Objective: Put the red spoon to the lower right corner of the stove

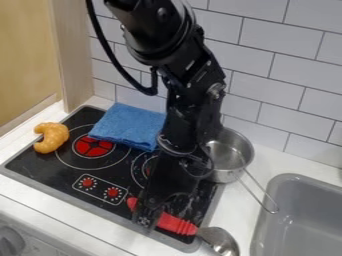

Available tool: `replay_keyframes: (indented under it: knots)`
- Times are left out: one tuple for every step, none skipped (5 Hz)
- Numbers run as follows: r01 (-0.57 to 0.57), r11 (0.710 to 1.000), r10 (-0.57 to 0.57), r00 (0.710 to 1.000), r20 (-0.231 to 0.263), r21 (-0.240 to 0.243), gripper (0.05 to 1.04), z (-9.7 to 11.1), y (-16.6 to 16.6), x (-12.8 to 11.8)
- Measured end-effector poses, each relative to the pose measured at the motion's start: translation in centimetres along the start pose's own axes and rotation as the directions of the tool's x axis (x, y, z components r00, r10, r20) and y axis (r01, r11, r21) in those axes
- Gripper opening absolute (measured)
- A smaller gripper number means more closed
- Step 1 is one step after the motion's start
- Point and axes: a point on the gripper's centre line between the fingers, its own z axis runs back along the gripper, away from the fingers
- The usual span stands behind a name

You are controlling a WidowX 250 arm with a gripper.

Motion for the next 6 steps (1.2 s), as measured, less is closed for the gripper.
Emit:
replay_keyframes:
  knots:
    - [-0.02, 1.0, 0.02, 1.0, 0.003, 0.016, 1.008, 0.6, 0.1, -0.2]
    - [-0.048, 0.998, 0.047, 0.999, 0.023, 0.05, 1.01, 2.4, 0.1, -0.9]
    - [-0.106, 0.992, 0.104, 0.994, 0.027, 0.065, 0.999, 4.4, -0.3, -2.4]
    - [-0.326, 0.945, 0.327, 0.945, 0.025, -0.014, 0.999, 4.9, 0.2, -5.3]
    - [-0.538, 0.838, 0.542, 0.84, 0.032, -0.088, 0.999, 4.1, 0.3, -8.7]
    - [-0.715, 0.68, 0.727, 0.686, 0.024, -0.162, 0.999, 4.3, 1.4, -9.4]
